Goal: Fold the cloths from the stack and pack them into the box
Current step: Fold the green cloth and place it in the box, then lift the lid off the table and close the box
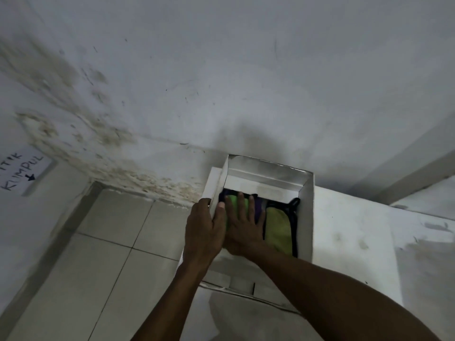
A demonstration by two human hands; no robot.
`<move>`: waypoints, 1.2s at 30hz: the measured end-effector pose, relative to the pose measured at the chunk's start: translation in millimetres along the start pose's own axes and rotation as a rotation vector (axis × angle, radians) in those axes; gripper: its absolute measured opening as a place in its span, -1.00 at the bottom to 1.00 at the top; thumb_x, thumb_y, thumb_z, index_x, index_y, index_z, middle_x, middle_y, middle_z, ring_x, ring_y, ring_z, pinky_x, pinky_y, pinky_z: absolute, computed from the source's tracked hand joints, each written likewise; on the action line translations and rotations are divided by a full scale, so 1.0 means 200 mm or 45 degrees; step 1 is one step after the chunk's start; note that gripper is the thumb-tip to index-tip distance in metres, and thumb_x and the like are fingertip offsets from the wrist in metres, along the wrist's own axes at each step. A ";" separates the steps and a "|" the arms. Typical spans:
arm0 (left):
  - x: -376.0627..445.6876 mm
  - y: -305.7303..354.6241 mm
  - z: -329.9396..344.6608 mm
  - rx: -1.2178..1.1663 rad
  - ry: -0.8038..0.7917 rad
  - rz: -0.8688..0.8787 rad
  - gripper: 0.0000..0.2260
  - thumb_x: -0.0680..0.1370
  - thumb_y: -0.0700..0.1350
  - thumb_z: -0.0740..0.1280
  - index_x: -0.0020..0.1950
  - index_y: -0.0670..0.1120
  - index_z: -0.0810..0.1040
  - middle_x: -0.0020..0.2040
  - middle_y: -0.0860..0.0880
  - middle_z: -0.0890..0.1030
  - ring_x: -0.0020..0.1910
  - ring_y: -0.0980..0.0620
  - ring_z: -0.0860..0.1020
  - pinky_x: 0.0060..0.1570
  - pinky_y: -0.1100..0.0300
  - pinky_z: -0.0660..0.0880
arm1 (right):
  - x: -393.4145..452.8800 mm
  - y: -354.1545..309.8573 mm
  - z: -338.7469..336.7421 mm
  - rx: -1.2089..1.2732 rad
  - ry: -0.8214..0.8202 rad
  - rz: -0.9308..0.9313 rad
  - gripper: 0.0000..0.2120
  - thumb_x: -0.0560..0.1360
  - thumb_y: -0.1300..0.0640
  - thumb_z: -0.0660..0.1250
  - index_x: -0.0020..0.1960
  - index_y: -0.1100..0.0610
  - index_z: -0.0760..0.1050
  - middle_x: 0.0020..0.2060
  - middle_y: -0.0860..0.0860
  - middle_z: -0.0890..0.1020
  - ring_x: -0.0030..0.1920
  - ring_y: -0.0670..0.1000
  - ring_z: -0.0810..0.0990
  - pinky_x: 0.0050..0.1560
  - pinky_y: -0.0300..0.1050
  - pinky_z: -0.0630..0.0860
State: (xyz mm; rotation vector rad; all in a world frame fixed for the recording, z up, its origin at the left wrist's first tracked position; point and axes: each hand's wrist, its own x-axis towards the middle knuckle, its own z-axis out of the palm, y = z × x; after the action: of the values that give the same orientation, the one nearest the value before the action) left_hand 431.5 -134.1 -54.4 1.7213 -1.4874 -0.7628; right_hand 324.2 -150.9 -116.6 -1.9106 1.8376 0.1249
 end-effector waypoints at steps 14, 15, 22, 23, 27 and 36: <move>-0.03 0.02 -0.03 0.401 -0.213 0.031 -0.49 0.55 0.13 0.19 0.40 -0.12 0.26 0.28 -0.24 0.34 0.22 -0.24 0.38 0.13 -0.08 0.43 | -0.40 0.25 -0.34 0.446 0.298 -0.215 -0.50 0.47 0.02 0.25 0.38 0.12 0.33 0.27 0.14 0.48 0.32 0.16 0.37 0.36 0.03 0.32; -0.03 0.04 -0.03 0.512 -0.205 0.022 -0.47 0.55 0.11 0.21 0.43 -0.11 0.21 0.35 -0.25 0.27 0.27 -0.27 0.33 0.19 -0.14 0.40 | -0.45 0.28 -0.36 0.482 0.348 -0.233 -0.53 0.48 0.04 0.25 0.37 0.13 0.36 0.24 0.13 0.49 0.30 0.12 0.38 0.34 -0.01 0.33; -0.27 0.45 0.08 0.159 0.112 0.440 -0.61 0.48 -0.23 0.28 0.31 -0.18 0.38 0.21 -0.16 0.42 0.16 -0.09 0.42 0.19 0.10 0.41 | -0.75 0.59 -0.45 0.594 0.826 -0.196 -0.68 0.46 0.19 0.29 0.22 0.10 0.50 0.14 0.03 0.54 0.21 -0.07 0.42 0.19 -0.49 0.26; -0.32 0.52 0.12 0.060 0.119 0.485 -0.65 0.49 -0.26 0.29 0.27 -0.18 0.41 0.16 -0.13 0.46 0.12 0.00 0.44 0.17 0.28 0.39 | -0.79 0.63 -0.46 0.598 0.872 -0.154 -0.70 0.47 0.19 0.31 0.20 0.08 0.50 0.13 0.00 0.55 0.20 -0.10 0.41 0.16 -0.58 0.21; -0.54 0.78 0.34 -0.150 0.057 0.662 -0.81 0.49 -0.30 0.28 0.07 -0.14 0.51 -0.03 -0.02 0.53 -0.08 0.10 0.49 -0.08 0.35 0.46 | -0.92 0.83 -0.46 0.601 0.867 0.008 -0.73 0.51 0.12 0.30 0.20 0.02 0.48 0.15 -0.08 0.54 0.20 -0.09 0.44 0.03 -0.46 0.28; -0.73 0.66 0.79 0.336 -0.666 -0.005 -0.40 0.57 -0.09 0.20 0.53 -0.14 -0.02 0.53 -0.20 0.02 0.51 -0.17 0.07 0.48 0.01 0.11 | -1.08 1.23 -0.37 0.726 0.417 0.484 -0.54 0.54 0.03 0.25 0.39 0.09 0.25 0.28 0.12 0.40 0.27 0.12 0.41 0.23 -0.04 0.38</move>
State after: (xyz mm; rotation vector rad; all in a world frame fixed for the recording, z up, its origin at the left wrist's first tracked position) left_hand 207.0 -21.6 -37.6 1.7982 -2.0087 -1.1210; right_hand 47.7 22.3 -36.0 -1.2307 2.1338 -0.5607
